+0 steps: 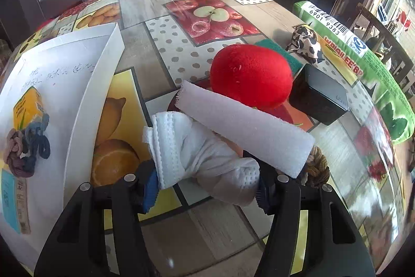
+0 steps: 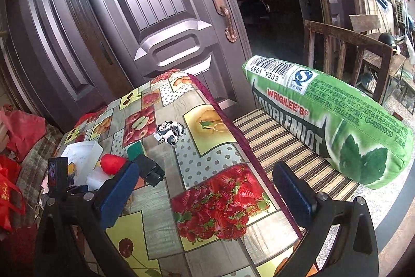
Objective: Organize soft objects
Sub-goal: 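Grasp the white fabric roll with the left gripper while the right moves to the rope knot, then carry the fabric roll with the left gripper while the right grasps and carries the rope knot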
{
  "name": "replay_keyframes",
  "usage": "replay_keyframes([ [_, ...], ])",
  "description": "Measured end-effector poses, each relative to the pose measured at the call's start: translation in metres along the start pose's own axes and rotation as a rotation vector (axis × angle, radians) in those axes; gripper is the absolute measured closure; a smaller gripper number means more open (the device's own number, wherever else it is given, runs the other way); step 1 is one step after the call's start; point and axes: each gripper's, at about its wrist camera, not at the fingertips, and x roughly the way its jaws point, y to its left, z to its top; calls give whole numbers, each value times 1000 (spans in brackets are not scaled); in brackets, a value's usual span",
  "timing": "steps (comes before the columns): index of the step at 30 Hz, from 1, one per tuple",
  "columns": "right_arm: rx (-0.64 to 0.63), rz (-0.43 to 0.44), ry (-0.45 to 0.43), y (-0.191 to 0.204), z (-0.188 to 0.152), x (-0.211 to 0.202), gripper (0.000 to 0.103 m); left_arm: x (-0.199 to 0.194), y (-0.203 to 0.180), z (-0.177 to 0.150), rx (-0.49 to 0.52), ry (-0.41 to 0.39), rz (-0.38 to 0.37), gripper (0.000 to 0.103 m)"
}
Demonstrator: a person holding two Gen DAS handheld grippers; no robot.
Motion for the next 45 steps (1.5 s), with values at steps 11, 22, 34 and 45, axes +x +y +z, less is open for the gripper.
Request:
replay_keyframes([
  [11,-432,257,318,125,-50,112,0,-83,29,-48,-180,-95,16,45],
  [22,-606,207,398,177,-88,161,49,-141,62,-74,-289,-186,106,45],
  [34,-417,343,213,161,-49,50,70,-205,68,-43,-243,-359,128,45],
  [45,-266,498,-508,213,99,-123,70,-344,84,-14,-199,-655,219,44],
])
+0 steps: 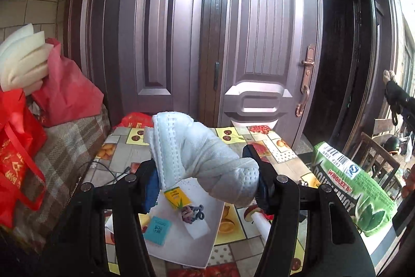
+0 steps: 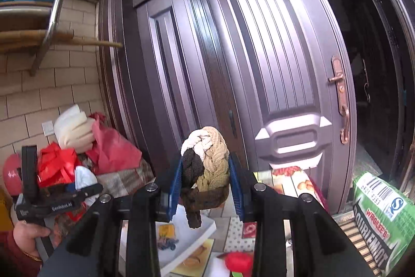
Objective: Organize soft objects
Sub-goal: 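Carry the fabric roll with the left gripper while the right grasps and carries the rope knot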
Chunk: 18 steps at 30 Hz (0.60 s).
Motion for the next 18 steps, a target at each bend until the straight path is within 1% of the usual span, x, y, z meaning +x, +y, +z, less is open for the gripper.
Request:
replay_keyframes([
  [2,-16,26,-65,15,12,-8,70,-7,6,0,-1,-6,3,44],
  [4,-22,56,-83,28,13,-7,70,-9,13,-2,0,-3,11,44],
  [6,-14,86,-68,37,8,1,70,-10,21,-2,-9,-2,21,44],
  [10,9,124,-10,47,0,21,70,-15,33,-1,-33,-21,34,44],
  [18,8,152,32,58,-8,27,70,-12,46,-6,-57,-14,52,44],
])
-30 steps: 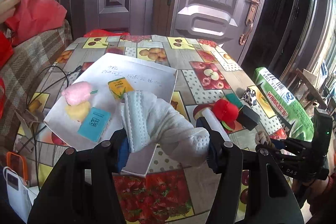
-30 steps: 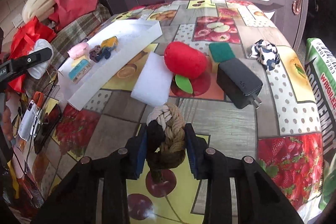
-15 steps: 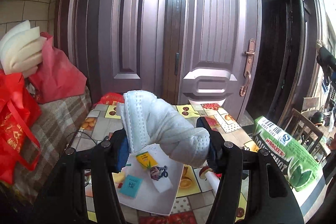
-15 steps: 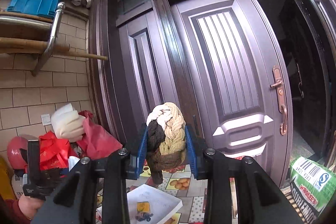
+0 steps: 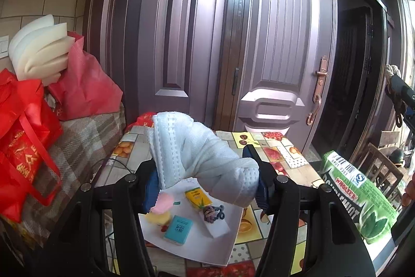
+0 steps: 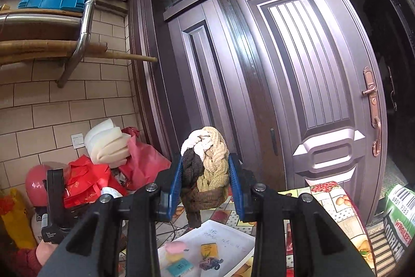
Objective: Organize soft objects
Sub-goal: 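Carry the fabric roll with the left gripper while the right grasps and carries the rope knot, then open the left gripper over the tray while the right releases the rope knot inside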
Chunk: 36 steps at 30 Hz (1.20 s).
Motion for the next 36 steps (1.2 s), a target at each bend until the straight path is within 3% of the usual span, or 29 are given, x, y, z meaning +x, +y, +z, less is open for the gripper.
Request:
replay_keyframes([
  [18,3,55,151,5,-30,53,69,33,26,-13,-59,52,23,44],
  [36,12,80,358,-3,-82,127,69,107,49,-43,-107,186,22,44],
])
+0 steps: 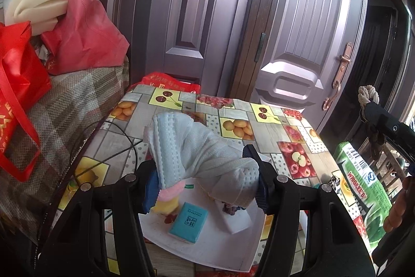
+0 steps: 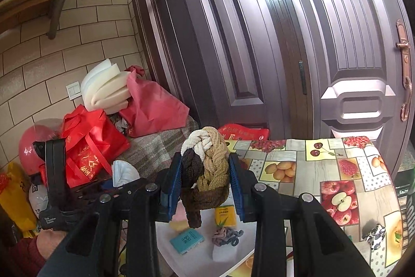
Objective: Organize soft objects
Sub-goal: 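Open the left gripper over the tray while the right releases the rope knot inside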
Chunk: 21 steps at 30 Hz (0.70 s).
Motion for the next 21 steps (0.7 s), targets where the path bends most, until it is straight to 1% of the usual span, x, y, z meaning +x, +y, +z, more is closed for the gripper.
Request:
replay_keyframes([
  [3,4,1,54,-4,-10,23,69,19,3,-7,-5,38,-1,43],
  [5,6,-4,106,-9,-21,45,69,38,6,-15,-13,78,1,43],
  [8,25,-22,195,-18,-40,79,69,67,12,-28,-28,148,8,43],
  [11,18,-54,261,-24,-58,105,67,88,15,-41,-27,199,20,43],
  [14,11,-80,310,-30,-72,127,66,103,18,-48,-22,234,19,40],
  [16,17,-97,330,-34,-79,138,65,109,18,-52,-12,246,20,32],
  [17,16,-106,338,-34,-82,143,60,112,18,-53,-9,245,23,30],
  [19,12,-111,350,-34,-87,148,49,115,20,-55,-3,237,51,13],
  [20,3,-114,353,-34,-88,150,29,116,22,-56,-4,229,76,10],
  [21,-10,-144,348,-35,-90,151,20,116,26,-57,-12,218,102,3],
])
